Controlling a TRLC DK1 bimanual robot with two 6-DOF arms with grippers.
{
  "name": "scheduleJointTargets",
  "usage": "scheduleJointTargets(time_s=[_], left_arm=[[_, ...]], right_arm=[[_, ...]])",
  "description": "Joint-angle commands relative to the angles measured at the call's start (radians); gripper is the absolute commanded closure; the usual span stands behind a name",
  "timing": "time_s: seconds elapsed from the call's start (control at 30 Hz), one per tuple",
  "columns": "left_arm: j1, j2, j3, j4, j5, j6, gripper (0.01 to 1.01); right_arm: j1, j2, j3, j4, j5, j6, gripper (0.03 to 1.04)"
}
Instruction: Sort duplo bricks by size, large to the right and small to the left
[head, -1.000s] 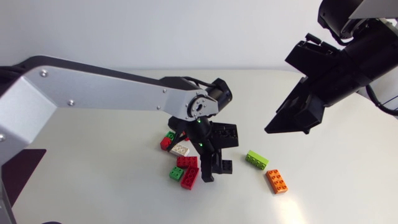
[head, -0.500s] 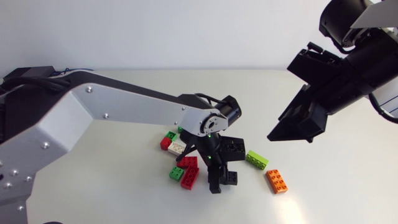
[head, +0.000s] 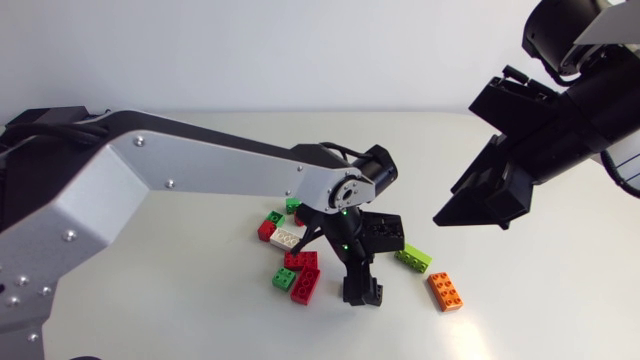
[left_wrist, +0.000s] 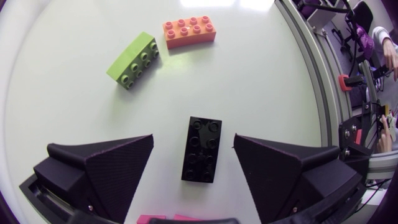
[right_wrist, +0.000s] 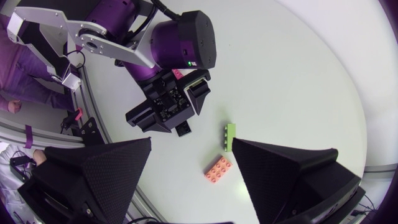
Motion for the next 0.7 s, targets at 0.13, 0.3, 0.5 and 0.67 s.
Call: scheduleJointTargets(time_s=[0.13,0.3,0.5,0.67], left_arm=[[0.094,-0.144,0.038,-0.083,0.0,-0.017,0.044],[0.175,-0.272,-0.025,-0.148,-0.028,-0.011,0.044],[0.274,-0.368,-0.116,-0.122,-0.057,-0.039,0.044],[0.329,-0.358,-0.191,0.003,-0.12,-0.126,0.044]], right_arm=[[0.01,-0.013,0.005,-0.014,-0.008,-0.013,0.13],[0.046,-0.018,0.004,-0.009,-0.013,0.008,0.13],[0.094,-0.018,-0.019,0.014,-0.013,0.03,0.13],[0.129,-0.013,-0.047,0.039,-0.013,0.057,0.13]])
